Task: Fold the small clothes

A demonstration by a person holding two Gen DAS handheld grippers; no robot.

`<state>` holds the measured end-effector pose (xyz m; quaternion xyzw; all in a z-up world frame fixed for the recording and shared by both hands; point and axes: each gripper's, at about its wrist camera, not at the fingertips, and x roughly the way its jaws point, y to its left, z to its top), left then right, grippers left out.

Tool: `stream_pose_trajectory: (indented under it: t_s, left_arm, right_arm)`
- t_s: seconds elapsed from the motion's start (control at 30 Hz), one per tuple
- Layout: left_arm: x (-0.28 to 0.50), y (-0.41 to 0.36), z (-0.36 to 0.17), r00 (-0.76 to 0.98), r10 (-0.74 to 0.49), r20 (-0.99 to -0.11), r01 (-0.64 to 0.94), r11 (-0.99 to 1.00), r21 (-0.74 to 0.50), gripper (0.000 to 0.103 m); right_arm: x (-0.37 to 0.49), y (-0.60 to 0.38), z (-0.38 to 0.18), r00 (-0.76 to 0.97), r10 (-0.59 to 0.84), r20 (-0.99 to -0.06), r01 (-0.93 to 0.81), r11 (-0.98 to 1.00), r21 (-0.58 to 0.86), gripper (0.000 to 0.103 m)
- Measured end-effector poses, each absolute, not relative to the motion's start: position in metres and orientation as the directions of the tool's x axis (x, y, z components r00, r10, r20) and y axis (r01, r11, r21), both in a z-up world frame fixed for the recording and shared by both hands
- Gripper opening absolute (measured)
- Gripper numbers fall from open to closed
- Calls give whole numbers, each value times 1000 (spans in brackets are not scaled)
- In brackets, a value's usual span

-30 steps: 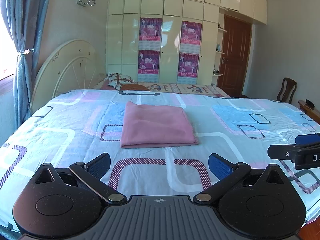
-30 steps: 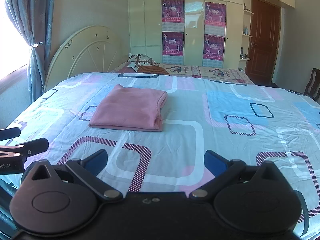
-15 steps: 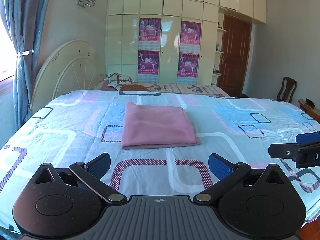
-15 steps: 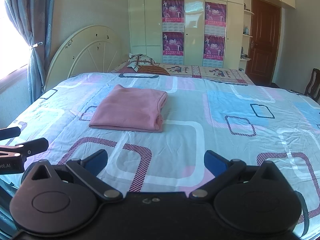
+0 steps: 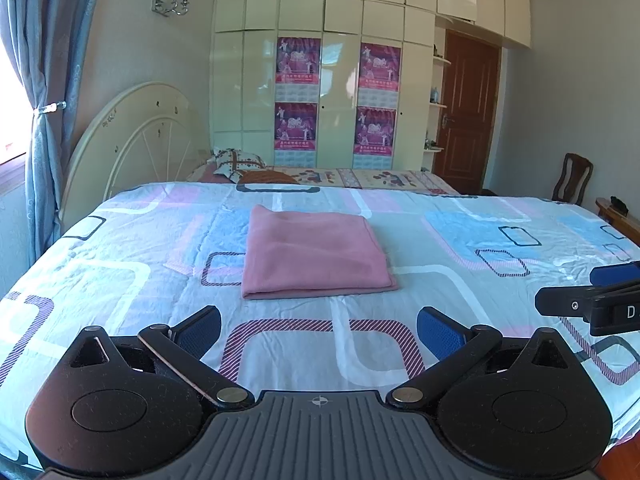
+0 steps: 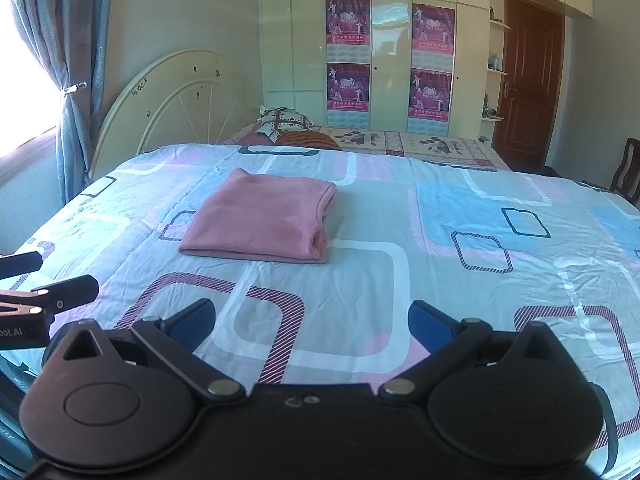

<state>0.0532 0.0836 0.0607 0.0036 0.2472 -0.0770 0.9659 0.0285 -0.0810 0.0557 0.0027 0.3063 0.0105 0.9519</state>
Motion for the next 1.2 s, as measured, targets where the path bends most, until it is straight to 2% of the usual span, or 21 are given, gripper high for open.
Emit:
stream_pose_trajectory:
  t_s: [1.2]
  left_arm:
    - [51, 90, 64, 870, -185, -456, 181, 982, -52, 103]
  right_arm:
    - [25, -82, 65, 822, 18, -569, -32, 999, -15, 103]
